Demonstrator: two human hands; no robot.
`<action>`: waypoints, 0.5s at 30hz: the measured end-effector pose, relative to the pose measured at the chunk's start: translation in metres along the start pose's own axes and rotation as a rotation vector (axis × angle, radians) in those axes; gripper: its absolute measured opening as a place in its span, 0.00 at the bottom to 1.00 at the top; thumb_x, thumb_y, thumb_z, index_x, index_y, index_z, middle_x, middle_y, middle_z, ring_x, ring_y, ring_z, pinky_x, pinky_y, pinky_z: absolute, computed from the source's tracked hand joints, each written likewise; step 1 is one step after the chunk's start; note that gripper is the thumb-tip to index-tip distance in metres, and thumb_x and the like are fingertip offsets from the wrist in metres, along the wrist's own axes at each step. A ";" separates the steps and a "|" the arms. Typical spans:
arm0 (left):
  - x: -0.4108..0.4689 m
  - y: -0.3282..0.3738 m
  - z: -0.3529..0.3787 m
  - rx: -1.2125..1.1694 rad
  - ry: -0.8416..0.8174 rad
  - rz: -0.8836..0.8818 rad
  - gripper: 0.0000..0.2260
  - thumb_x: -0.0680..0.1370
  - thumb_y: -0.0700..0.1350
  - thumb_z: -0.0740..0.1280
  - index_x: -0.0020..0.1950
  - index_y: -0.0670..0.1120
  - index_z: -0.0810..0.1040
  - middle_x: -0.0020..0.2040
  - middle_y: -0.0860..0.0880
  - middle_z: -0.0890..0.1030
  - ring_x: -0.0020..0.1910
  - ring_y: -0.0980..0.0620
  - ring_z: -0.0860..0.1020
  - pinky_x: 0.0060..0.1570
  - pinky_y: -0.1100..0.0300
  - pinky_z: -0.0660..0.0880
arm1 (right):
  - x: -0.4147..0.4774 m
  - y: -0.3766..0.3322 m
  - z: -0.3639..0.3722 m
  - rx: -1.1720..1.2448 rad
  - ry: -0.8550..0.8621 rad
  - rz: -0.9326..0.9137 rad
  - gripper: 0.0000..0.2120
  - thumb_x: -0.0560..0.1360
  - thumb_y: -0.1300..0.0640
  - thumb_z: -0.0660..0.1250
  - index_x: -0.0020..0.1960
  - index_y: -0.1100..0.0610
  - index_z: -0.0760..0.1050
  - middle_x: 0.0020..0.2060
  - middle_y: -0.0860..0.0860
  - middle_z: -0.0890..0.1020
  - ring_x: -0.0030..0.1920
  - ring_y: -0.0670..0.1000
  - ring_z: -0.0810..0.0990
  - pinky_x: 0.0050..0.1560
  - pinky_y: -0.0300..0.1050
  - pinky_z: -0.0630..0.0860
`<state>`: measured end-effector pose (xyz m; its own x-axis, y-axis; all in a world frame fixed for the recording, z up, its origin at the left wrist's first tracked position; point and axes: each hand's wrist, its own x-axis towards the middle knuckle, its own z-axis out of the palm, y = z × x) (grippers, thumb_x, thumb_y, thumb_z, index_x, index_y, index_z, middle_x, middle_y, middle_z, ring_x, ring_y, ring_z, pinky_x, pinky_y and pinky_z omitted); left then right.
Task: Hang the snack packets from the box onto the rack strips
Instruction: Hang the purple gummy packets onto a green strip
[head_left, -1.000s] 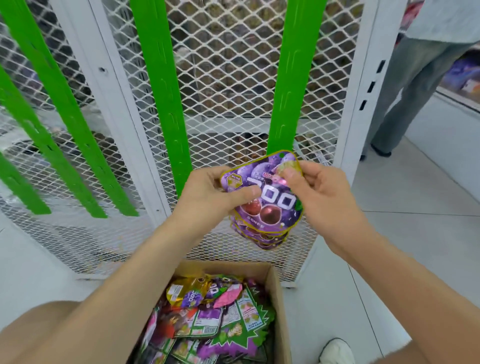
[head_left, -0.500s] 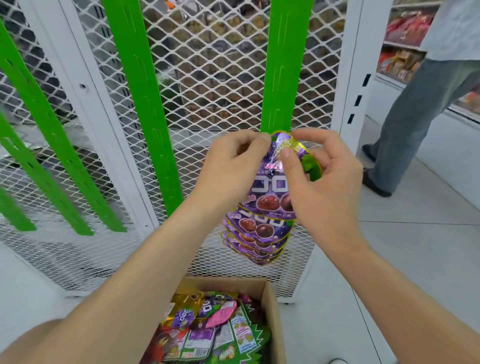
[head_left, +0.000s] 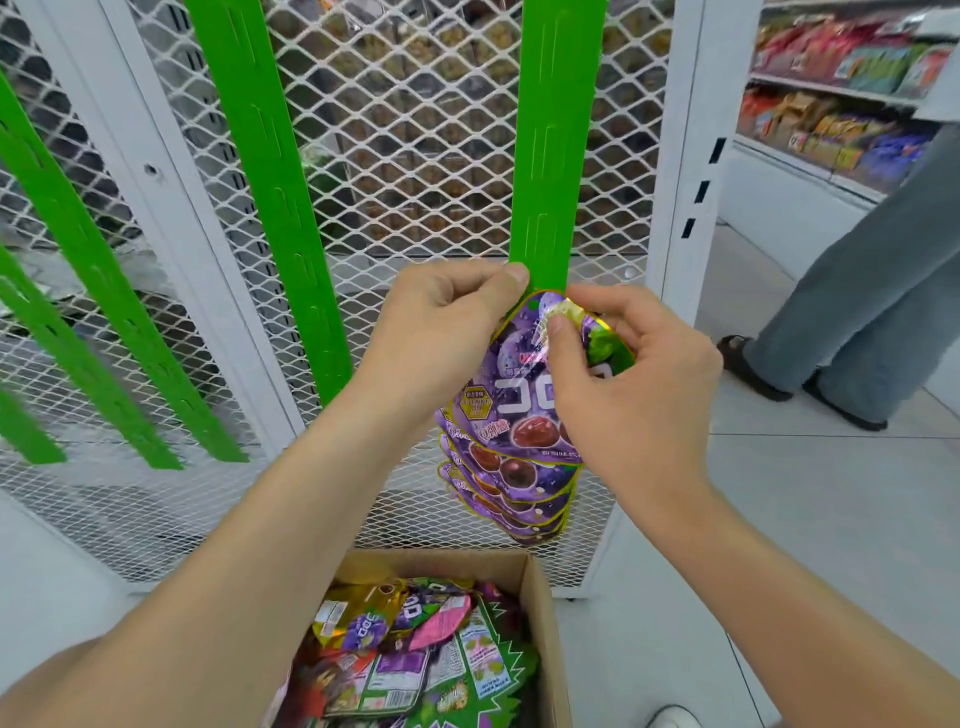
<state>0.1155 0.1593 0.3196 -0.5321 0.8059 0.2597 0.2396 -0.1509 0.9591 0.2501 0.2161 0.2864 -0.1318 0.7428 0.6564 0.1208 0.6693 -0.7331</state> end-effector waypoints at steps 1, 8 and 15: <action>0.000 0.000 -0.001 0.000 0.012 -0.010 0.12 0.83 0.44 0.69 0.42 0.42 0.87 0.33 0.51 0.78 0.35 0.56 0.74 0.42 0.60 0.71 | -0.002 0.001 0.000 -0.019 -0.011 0.000 0.06 0.76 0.55 0.75 0.52 0.48 0.84 0.40 0.38 0.86 0.39 0.42 0.85 0.44 0.43 0.81; 0.001 -0.002 -0.008 -0.031 0.040 -0.068 0.11 0.82 0.47 0.71 0.44 0.45 0.88 0.36 0.49 0.81 0.37 0.53 0.76 0.48 0.53 0.77 | -0.011 -0.003 -0.003 0.013 0.003 -0.070 0.05 0.77 0.58 0.74 0.53 0.53 0.82 0.43 0.40 0.86 0.41 0.42 0.85 0.43 0.37 0.80; 0.002 -0.001 -0.010 -0.059 0.026 -0.100 0.10 0.81 0.47 0.72 0.41 0.48 0.89 0.41 0.47 0.85 0.40 0.52 0.81 0.56 0.48 0.81 | 0.000 -0.004 -0.004 0.067 0.007 -0.140 0.05 0.77 0.59 0.74 0.53 0.55 0.83 0.42 0.43 0.87 0.41 0.45 0.86 0.42 0.50 0.82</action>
<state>0.1060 0.1557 0.3206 -0.5717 0.8038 0.1647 0.1369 -0.1045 0.9851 0.2536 0.2129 0.2901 -0.1363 0.6430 0.7537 0.0356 0.7635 -0.6449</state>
